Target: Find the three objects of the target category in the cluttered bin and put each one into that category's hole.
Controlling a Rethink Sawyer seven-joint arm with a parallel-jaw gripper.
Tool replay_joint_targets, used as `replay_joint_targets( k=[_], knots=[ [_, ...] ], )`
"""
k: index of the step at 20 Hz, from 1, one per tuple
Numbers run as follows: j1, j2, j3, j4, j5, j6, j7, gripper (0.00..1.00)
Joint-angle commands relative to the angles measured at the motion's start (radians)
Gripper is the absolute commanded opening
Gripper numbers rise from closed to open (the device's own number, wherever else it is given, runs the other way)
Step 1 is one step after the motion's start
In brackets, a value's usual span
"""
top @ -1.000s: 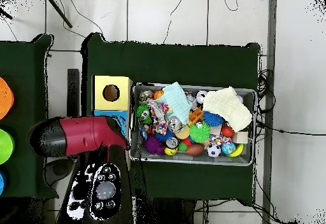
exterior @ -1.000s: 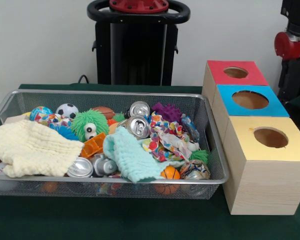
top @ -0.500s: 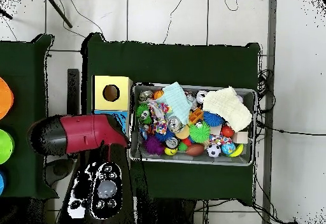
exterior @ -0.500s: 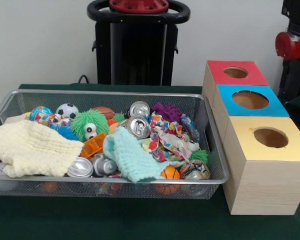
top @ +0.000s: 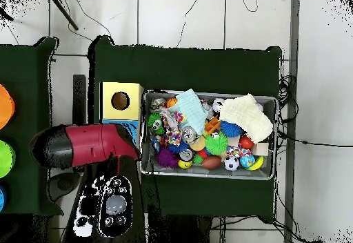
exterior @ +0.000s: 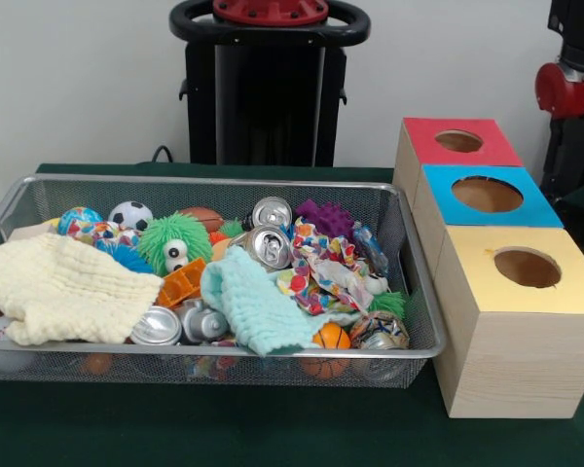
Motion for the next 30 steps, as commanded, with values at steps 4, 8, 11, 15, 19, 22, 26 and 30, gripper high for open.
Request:
replay_joint_targets(
  k=[4,8,11,15,19,22,26,30],
  knots=[
    [-0.039,0.038,0.077,-0.051,-0.048,0.103,0.02,1.0],
    [-0.039,0.046,0.077,-0.07,-0.049,0.111,0.019,1.0],
    [-0.038,0.047,0.077,-0.075,-0.048,0.117,0.02,1.0],
    [-0.04,0.037,0.077,-0.057,-0.048,0.111,0.018,1.0],
    [-0.05,0.022,0.072,-0.041,-0.053,0.108,0.007,1.0],
    [-0.074,-0.008,0.057,-0.021,-0.062,0.132,-0.015,1.0],
    [-0.1,-0.032,0.045,-0.015,-0.074,0.165,-0.038,1.0],
    [-0.132,-0.034,0.056,0.003,-0.078,0.154,-0.052,1.0]
  ],
)
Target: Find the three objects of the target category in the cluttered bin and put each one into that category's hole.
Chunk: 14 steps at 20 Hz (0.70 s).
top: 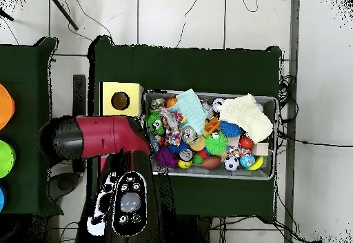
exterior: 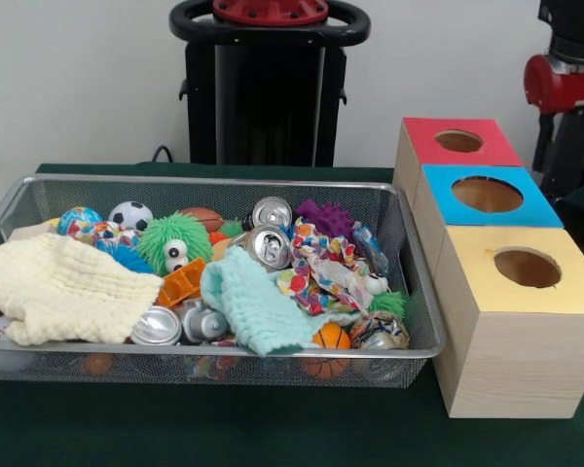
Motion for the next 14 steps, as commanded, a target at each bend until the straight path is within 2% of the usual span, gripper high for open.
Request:
replay_joint_targets(
  k=[1,14],
  knots=[
    [-0.087,-0.023,0.057,0.041,-0.079,0.104,-0.055,1.0],
    [-0.154,-0.113,0.063,0.181,-0.112,0.061,-0.056,1.0]
  ],
)
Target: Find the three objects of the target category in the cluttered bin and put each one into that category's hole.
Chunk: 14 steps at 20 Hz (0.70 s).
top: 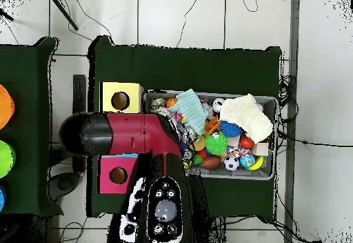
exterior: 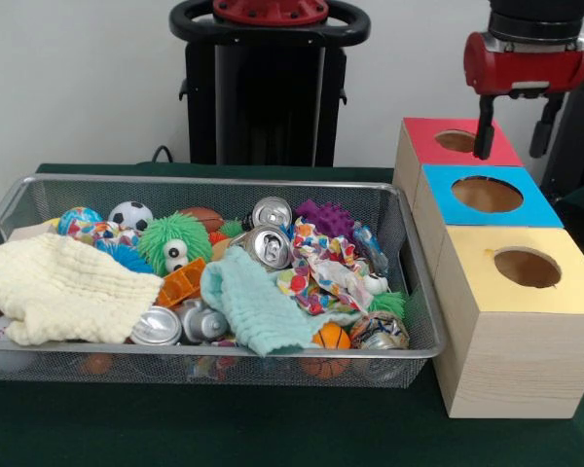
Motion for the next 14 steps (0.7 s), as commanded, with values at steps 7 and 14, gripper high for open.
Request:
replay_joint_targets(
  k=[7,14],
  knots=[
    [-0.084,-0.089,0.068,0.225,-0.087,0.005,-0.045,1.0],
    [-0.107,-0.094,0.085,0.252,-0.101,-0.019,-0.035,1.0]
  ],
)
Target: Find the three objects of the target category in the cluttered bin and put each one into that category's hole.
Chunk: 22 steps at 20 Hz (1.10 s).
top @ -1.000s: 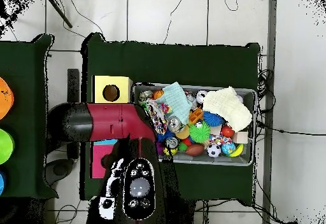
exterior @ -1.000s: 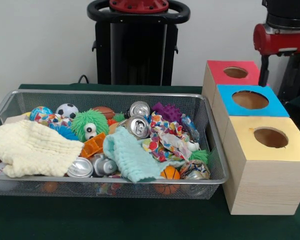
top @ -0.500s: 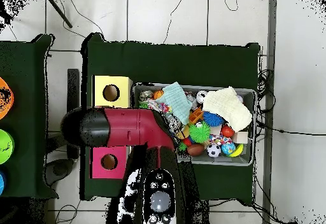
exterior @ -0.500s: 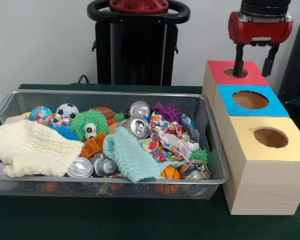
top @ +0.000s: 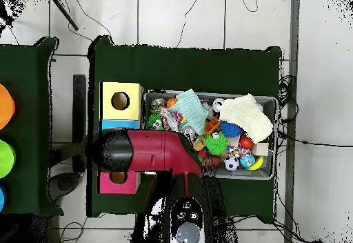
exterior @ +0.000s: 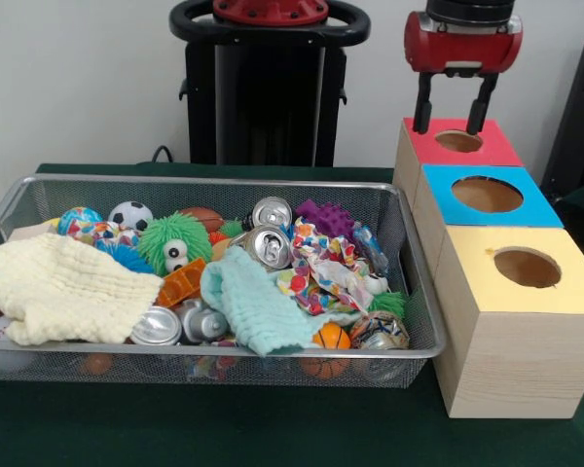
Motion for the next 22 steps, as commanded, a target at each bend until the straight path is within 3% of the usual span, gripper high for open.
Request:
replay_joint_targets(
  k=[1,9,22],
  knots=[
    [-0.047,-0.018,0.087,0.117,-0.058,-0.021,-0.034,1.0],
    [-0.041,-0.011,0.094,0.118,-0.062,-0.032,-0.021,1.0],
    [-0.015,0.053,0.12,0.004,-0.064,0.016,-0.026,1.0]
  ],
)
